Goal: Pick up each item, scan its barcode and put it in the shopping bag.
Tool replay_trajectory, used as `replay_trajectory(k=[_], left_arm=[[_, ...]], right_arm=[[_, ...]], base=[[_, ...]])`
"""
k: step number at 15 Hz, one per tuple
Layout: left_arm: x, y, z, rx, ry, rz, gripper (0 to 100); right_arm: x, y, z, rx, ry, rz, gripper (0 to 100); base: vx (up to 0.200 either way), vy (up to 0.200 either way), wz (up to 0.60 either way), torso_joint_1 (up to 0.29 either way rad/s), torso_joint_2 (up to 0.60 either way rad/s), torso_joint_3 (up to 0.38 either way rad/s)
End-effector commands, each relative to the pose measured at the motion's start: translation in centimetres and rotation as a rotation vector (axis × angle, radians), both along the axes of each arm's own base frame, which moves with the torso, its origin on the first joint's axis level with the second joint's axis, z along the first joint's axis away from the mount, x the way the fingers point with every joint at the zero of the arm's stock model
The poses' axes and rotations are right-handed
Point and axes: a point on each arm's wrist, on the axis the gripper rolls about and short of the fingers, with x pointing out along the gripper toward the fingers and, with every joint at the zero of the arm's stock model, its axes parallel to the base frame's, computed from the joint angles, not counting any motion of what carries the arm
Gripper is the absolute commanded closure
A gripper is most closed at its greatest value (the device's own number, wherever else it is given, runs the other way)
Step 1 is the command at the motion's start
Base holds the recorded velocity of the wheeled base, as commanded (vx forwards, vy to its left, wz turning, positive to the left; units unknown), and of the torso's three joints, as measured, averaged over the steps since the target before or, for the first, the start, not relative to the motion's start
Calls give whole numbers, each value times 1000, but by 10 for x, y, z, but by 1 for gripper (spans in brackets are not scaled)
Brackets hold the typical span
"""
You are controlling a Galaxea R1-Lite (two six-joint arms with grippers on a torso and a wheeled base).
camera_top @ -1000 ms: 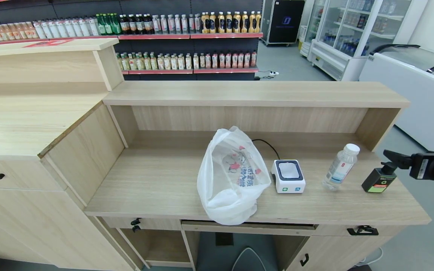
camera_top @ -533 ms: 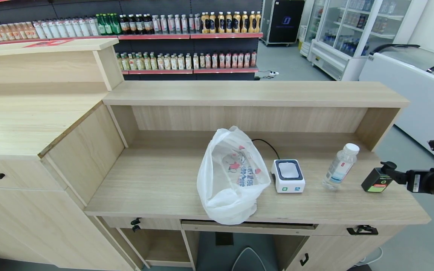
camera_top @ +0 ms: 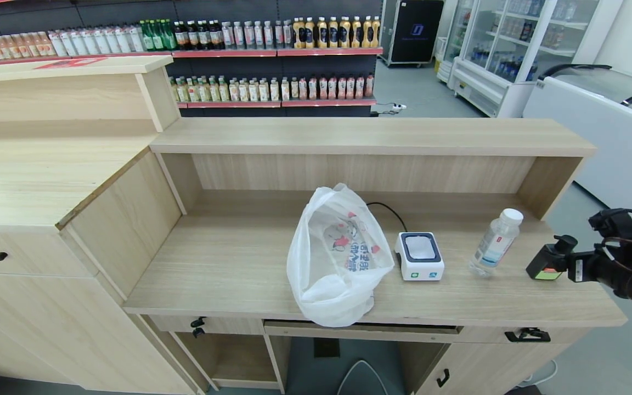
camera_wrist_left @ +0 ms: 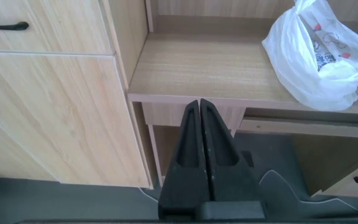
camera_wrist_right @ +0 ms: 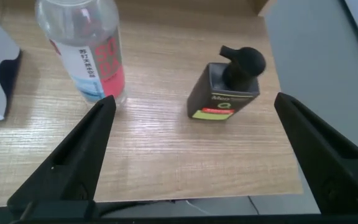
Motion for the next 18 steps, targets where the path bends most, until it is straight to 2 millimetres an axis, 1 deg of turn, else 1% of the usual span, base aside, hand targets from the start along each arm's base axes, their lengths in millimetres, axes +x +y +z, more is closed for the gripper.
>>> replay_trajectory(k=[1, 2, 5, 9, 11, 14, 18], left_arm=[[0, 0, 0, 0, 0, 1, 100], [0, 0, 0, 0, 0, 1, 100], [0, 0, 0, 0, 0, 1, 100], [0, 0, 0, 0, 0, 1, 100], [0, 0, 0, 0, 0, 1, 100], [0, 0, 0, 0, 0, 1, 100], [0, 0, 0, 0, 0, 1, 100]], right_arm=[[13, 0, -17, 15, 23, 43, 0], [22, 2, -20, 14, 8, 79, 0], [39, 6, -28, 20, 0, 124, 0], [57, 23, -42, 27, 3, 201, 0], [66, 28, -49, 23, -9, 221, 0], [75, 30, -56, 19, -13, 233, 0], [85, 41, -66, 19, -26, 280, 0]], base=[[0, 0, 0, 0, 0, 0], [0, 0, 0, 0, 0, 0], [0, 0, 0, 0, 0, 0], [0, 0, 0, 0, 0, 0], [0, 0, 0, 0, 0, 0], [0, 0, 0, 0, 0, 0], [0, 0, 0, 0, 0, 0]])
